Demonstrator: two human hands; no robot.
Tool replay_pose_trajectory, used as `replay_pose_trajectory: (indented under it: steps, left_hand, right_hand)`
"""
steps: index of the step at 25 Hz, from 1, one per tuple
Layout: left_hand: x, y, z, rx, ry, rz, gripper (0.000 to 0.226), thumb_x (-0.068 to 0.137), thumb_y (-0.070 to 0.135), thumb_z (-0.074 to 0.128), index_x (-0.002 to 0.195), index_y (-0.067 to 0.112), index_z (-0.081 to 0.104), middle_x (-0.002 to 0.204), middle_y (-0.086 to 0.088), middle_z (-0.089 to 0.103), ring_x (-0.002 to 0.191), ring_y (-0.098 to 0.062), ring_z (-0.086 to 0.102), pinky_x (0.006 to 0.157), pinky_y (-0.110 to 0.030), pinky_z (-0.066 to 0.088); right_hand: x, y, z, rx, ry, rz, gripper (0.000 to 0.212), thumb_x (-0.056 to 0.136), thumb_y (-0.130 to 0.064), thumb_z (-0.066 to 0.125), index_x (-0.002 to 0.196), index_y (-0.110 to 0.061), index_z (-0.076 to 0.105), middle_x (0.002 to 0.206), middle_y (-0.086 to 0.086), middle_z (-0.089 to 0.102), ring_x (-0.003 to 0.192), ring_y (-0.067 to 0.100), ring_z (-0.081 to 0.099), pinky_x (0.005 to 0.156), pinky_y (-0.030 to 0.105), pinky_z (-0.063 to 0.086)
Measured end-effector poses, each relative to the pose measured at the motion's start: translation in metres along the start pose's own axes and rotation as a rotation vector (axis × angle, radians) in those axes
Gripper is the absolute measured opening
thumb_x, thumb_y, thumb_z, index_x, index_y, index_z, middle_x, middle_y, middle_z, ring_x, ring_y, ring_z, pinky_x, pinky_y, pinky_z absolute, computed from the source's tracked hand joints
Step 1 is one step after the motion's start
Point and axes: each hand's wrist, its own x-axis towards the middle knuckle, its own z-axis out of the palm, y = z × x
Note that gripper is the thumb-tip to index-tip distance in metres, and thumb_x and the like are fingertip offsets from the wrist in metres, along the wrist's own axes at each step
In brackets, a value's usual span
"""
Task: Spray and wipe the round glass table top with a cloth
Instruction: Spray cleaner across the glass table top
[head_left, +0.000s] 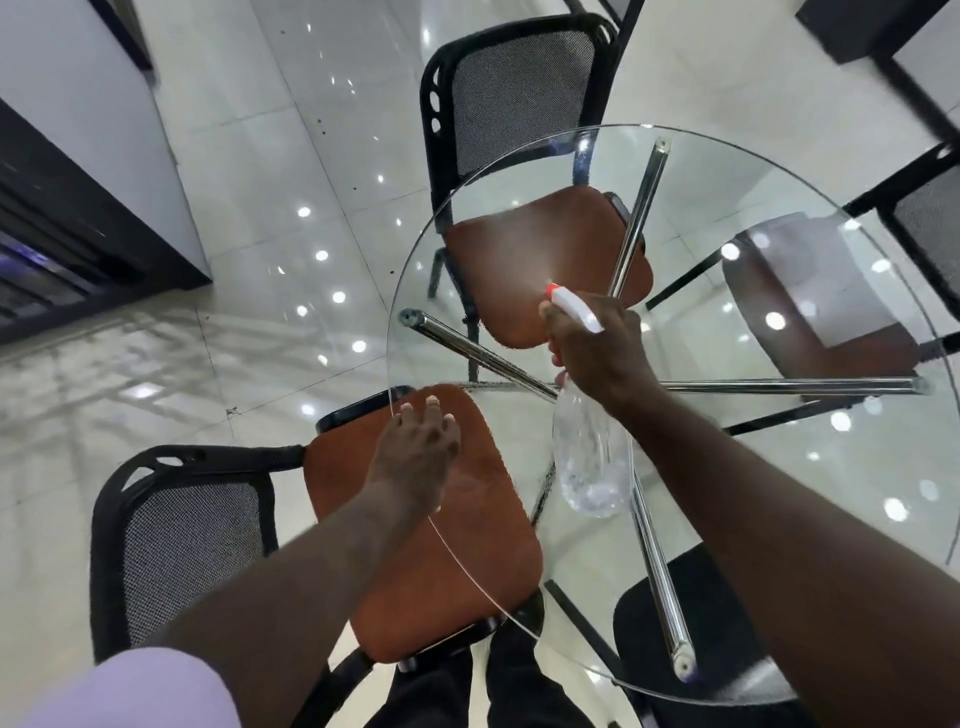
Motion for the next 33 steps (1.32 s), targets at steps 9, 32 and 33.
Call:
replay_pose_trajectory:
  steps: [9, 32, 33]
  left_hand:
    - [0.002, -0.001, 0.008, -0.085, -0.002, -0.012, 0.117, 0.071, 0.035, 0.092, 0.162, 0.011, 0.024, 0.17, -0.021, 0.021, 0.154, -0.046, 0.027, 0.127, -0.051, 0.029]
    - [-0.099, 0.146, 0.09, -0.008, 0.052, 0.508, 0.082, 0.09, 0.054, 0.07, 0.158, 0.019, 0.04, 0.17, -0.01, 0.03, 0.157, -0.034, 0.03, 0.123, -0.057, 0.034]
    - [-0.098, 0.144, 0.091, 0.001, 0.05, 0.514, 0.082, 0.091, 0.054, 0.068, 0.159, 0.02, 0.037, 0.171, -0.01, 0.027, 0.157, -0.033, 0.028, 0.124, -0.054, 0.032]
  right_hand:
    - [-0.039, 0.059, -0.037, -0.039, 0.136, 0.138, 0.033, 0.102, -0.032, 0.063, 0.081, -0.011, 0.076, 0.064, 0.003, 0.071, 0.06, 0.014, 0.07, 0.074, 0.033, 0.06]
    - [-0.327, 0.239, -0.089, -0.08, 0.363, 0.354, 0.032, 0.106, -0.023, 0.066, 0.077, -0.01, 0.062, 0.063, 0.009, 0.065, 0.052, 0.013, 0.065, 0.052, 0.028, 0.057]
    - [-0.335, 0.246, -0.086, -0.106, 0.331, 0.344, 0.031, 0.106, -0.025, 0.067, 0.077, -0.014, 0.062, 0.064, 0.004, 0.065, 0.055, 0.016, 0.065, 0.055, 0.037, 0.058]
